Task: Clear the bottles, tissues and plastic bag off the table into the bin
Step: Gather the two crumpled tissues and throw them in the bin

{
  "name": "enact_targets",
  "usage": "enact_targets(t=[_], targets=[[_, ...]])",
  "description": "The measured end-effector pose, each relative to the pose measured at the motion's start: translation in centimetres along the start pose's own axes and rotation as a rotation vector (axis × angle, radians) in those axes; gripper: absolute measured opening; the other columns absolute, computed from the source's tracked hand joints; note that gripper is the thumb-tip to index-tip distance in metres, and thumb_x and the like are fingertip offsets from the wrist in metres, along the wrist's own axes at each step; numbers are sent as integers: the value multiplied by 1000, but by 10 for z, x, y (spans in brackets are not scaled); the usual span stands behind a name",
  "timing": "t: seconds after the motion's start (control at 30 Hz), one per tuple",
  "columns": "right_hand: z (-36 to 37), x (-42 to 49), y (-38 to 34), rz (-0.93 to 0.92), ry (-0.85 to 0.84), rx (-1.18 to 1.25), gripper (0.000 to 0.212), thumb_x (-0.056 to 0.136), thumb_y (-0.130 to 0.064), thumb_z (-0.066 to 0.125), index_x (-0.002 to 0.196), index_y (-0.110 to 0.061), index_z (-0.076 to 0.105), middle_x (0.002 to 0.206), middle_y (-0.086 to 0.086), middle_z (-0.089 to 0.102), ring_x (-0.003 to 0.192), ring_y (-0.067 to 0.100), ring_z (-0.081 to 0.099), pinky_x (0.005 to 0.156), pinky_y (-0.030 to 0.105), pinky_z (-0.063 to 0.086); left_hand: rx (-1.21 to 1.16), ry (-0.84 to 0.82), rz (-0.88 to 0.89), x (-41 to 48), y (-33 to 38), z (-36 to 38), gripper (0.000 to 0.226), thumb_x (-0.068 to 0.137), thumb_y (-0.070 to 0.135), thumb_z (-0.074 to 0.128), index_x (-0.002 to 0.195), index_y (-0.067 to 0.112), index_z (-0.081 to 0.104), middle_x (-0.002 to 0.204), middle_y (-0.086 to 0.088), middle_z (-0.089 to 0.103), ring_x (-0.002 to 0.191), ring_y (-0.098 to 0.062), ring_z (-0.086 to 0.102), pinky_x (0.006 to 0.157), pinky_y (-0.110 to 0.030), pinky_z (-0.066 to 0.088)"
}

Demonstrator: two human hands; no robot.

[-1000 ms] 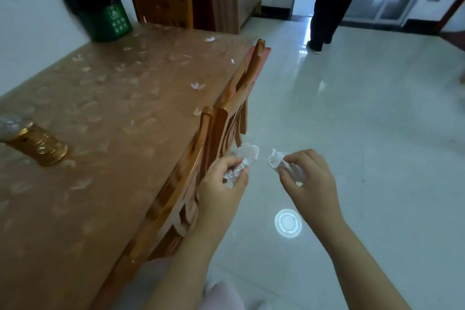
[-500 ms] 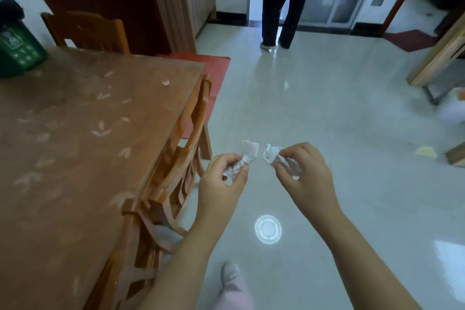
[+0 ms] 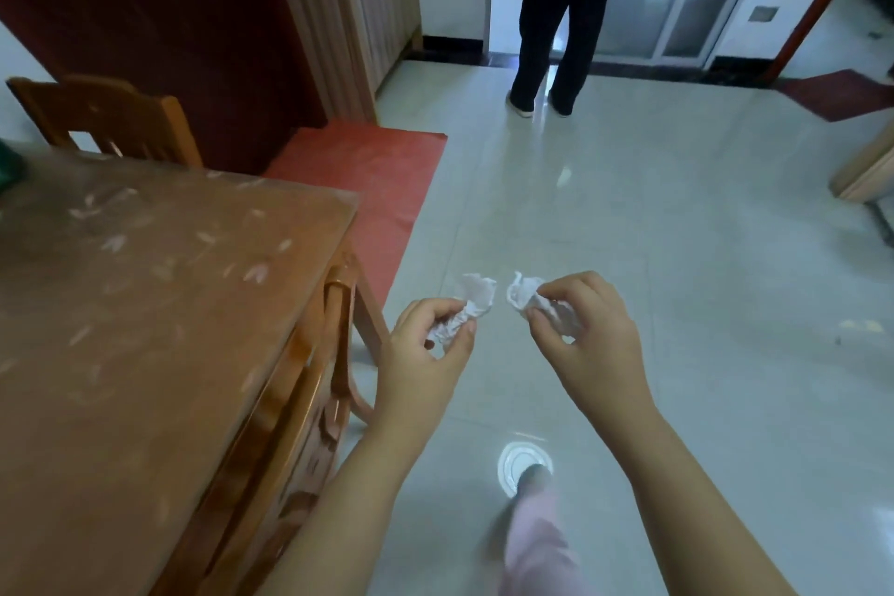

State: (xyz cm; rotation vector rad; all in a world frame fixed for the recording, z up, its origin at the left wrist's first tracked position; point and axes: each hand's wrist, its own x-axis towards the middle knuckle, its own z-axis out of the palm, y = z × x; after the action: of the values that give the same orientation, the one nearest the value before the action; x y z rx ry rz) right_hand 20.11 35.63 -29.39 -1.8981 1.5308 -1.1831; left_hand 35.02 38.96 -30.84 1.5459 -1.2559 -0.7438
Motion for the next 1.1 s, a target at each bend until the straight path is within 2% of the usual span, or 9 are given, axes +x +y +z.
enact_targets(t=[0.1,0.27,0.33,0.4,0.53,0.77,0.83,0.97,1.1], targets=[[-2,64,25,-46,-31,23,9,76,-6,68,80,-10,61,81,0,54,79,21,50,66,12,35,-23,46,-21,58,7,31,13,82,13,64,93,21,61,86,4,62,73,-10,56,65,-27,46],[-2,165,48,-147,-68,49,10,75,-4,68,77,-9,60,78,2,54,74,22,51,65,23,38,-57,150,-52,141,20,65,11,82,15,64,90,22,62,75,11,58,52,0,49,46,-20,36],[6,201,55,-172,-88,52,10,75,-4,68,77,-8,60,78,3,55,74,22,51,65,23,38,-67,201,-55,170,22,72,13,81,12,65,89,23,62,80,8,61,59,2,52,52,-21,41],[20,233,59,-173,-122,58,10,75,-4,68,77,-9,60,79,1,54,76,20,51,66,17,36,-63,240,-55,197,20,76,16,80,9,66,88,23,62,86,4,64,70,4,55,65,-14,43],[58,291,60,-216,-202,71,10,75,-3,68,75,-10,60,78,0,53,74,20,52,65,22,35,-57,332,-66,254,6,72,22,78,6,67,85,26,61,89,1,65,77,4,56,71,-9,41],[157,407,35,-317,-323,71,7,75,-4,67,78,-8,62,80,6,58,78,24,54,70,30,39,-106,473,-92,376,-25,29,25,79,6,65,84,30,61,86,-2,63,75,-13,57,71,-39,51],[185,438,23,-361,-348,80,8,75,-3,67,79,-7,63,81,7,58,79,24,54,72,31,40,-99,493,-96,407,-31,12,24,79,7,65,84,30,61,85,0,63,75,-12,58,71,-35,51],[236,488,5,-403,-365,100,8,75,-4,68,79,-8,63,78,-1,54,77,20,52,69,22,34,-35,553,-78,464,-44,-18,23,79,6,65,84,28,61,88,4,62,78,3,56,69,-8,40],[282,528,-2,-427,-421,113,9,73,-2,69,77,-7,63,78,1,56,75,17,49,66,19,31,44,638,-96,509,-60,-40,22,78,4,66,85,23,59,86,7,61,80,9,54,69,-3,38]])
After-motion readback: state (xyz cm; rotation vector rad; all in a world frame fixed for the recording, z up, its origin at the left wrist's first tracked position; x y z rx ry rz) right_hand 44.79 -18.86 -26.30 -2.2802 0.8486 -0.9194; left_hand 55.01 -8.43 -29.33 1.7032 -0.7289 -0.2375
